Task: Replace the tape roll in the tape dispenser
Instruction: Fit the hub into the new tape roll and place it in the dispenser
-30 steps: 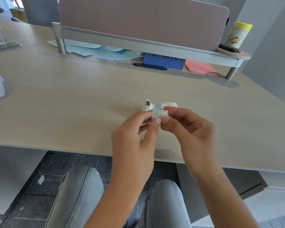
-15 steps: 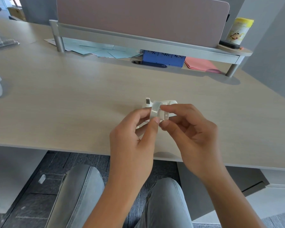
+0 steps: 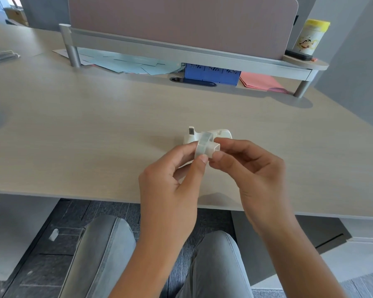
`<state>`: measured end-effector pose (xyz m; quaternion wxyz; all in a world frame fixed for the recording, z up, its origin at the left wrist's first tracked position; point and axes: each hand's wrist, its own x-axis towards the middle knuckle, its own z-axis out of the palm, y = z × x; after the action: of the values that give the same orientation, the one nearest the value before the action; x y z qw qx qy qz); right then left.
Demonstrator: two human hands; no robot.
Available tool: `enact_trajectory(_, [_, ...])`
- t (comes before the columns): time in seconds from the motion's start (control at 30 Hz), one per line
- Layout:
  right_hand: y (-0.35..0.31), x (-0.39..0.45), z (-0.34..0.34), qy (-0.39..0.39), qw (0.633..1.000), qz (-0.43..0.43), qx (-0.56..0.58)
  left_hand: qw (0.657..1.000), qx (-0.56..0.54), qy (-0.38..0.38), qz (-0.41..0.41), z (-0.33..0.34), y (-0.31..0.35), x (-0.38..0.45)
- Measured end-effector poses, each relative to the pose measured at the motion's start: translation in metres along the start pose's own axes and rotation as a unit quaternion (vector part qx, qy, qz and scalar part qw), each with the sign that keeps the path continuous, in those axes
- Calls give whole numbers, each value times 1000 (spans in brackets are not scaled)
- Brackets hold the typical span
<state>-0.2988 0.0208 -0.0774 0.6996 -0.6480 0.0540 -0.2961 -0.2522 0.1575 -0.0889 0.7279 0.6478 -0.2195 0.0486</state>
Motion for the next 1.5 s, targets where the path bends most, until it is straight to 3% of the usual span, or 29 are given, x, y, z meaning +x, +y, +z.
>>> enact_trajectory(0.47, [5, -2, -3, -38, 973, -146, -173, 1000, 10, 0, -11, 2, 2, -1])
enact_trajectory(0.83, [9, -2, -11, -27, 902, -286, -322, 999, -31, -2, -39, 6, 7, -3])
enact_trajectory(1.13, [4, -1, -16, -57, 875, -311, -365, 997, -46, 8, -60, 4, 6, -3])
enact_trajectory(1.5, [0, 1, -19, -78, 894, -276, -345, 997, -43, 0, -67, 4, 7, -2])
